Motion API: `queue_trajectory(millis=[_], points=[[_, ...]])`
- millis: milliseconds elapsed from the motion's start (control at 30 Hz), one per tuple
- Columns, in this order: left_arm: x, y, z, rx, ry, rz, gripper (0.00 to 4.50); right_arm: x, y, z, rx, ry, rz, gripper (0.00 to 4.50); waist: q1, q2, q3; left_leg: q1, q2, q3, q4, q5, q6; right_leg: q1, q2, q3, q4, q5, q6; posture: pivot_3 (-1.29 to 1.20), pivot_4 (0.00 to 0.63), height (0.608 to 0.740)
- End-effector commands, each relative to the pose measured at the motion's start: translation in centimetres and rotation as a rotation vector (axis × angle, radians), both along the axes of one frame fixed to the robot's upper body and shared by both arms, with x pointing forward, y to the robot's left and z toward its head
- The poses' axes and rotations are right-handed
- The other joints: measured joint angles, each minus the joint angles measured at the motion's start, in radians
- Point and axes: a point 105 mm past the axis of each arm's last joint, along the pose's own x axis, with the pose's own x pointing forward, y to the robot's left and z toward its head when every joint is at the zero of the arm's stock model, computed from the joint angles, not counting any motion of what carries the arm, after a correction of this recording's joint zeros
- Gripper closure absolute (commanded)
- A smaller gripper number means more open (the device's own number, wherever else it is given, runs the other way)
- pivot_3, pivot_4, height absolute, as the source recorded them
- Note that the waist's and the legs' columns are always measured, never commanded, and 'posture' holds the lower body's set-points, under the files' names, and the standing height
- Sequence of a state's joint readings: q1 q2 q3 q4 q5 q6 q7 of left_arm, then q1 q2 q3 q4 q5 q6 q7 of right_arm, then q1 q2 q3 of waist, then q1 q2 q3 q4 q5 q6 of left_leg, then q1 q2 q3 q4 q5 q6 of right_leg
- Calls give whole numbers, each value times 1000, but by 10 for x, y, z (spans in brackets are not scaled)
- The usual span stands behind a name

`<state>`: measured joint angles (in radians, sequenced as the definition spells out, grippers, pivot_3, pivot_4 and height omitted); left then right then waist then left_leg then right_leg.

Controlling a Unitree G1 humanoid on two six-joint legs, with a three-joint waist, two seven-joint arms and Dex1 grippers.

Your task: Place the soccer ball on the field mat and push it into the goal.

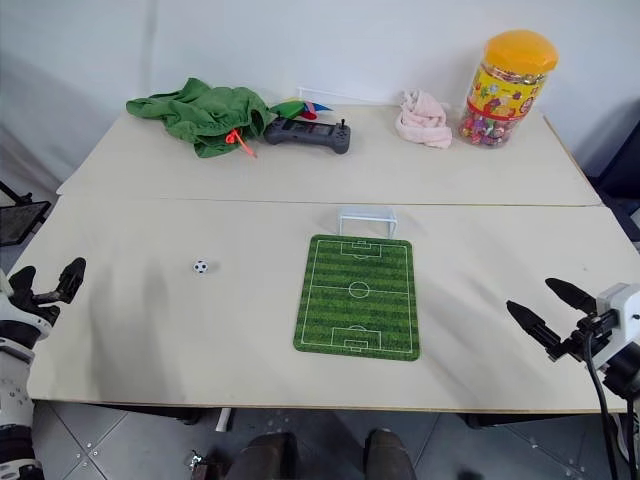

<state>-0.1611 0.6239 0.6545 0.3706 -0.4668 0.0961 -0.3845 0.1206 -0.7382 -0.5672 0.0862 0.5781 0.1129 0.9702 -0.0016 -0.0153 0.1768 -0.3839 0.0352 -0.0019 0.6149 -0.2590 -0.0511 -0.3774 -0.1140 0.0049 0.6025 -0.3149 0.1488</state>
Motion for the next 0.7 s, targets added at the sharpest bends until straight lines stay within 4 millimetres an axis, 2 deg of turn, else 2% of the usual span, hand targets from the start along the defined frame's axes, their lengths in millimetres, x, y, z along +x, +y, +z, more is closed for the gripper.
queue_trajectory(millis=[33, 200, 333, 467, 600, 700], points=[[1, -4, 13, 74, -35, -12, 9, 1, -1, 12, -15, -39, 5, 0, 0, 0, 0, 0, 0, 0, 0, 0, 0, 0, 0, 0, 0, 0, 0, 0, 150, 740], [2, -9, 16, 30, -72, -30, 9, 2, 0, 12, -13, -39, 7, 0, 0, 0, 0, 0, 0, 0, 0, 0, 0, 0, 0, 0, 0, 0, 0, 0, 150, 740], [0, -9, 18, 59, -67, -36, 9, 3, 0, 14, -15, -34, 18, 0, 0, 0, 0, 0, 0, 0, 0, 0, 0, 0, 0, 0, 1, 0, 0, 0, 150, 740], [-4, -21, 19, 85, -31, -106, 9, 2, 0, 18, -20, -35, 39, 0, -2, 0, 0, 0, 0, 0, 0, 0, 0, 0, 0, 0, 0, 0, 0, 0, 150, 740], [-7, -47, 29, 66, -34, -275, 9, -6, 12, 25, -31, -13, 147, 0, -1, 0, 0, 0, 0, 0, 0, 0, 0, 0, 0, 0, 1, 0, 0, 0, 150, 740], [1, -84, 42, 124, -50, -475, 9, -14, 32, 28, -49, 20, 281, 0, 2, 0, 0, 0, 0, 0, 0, 0, 0, 0, 0, 0, 0, 0, 0, 0, 150, 740]])
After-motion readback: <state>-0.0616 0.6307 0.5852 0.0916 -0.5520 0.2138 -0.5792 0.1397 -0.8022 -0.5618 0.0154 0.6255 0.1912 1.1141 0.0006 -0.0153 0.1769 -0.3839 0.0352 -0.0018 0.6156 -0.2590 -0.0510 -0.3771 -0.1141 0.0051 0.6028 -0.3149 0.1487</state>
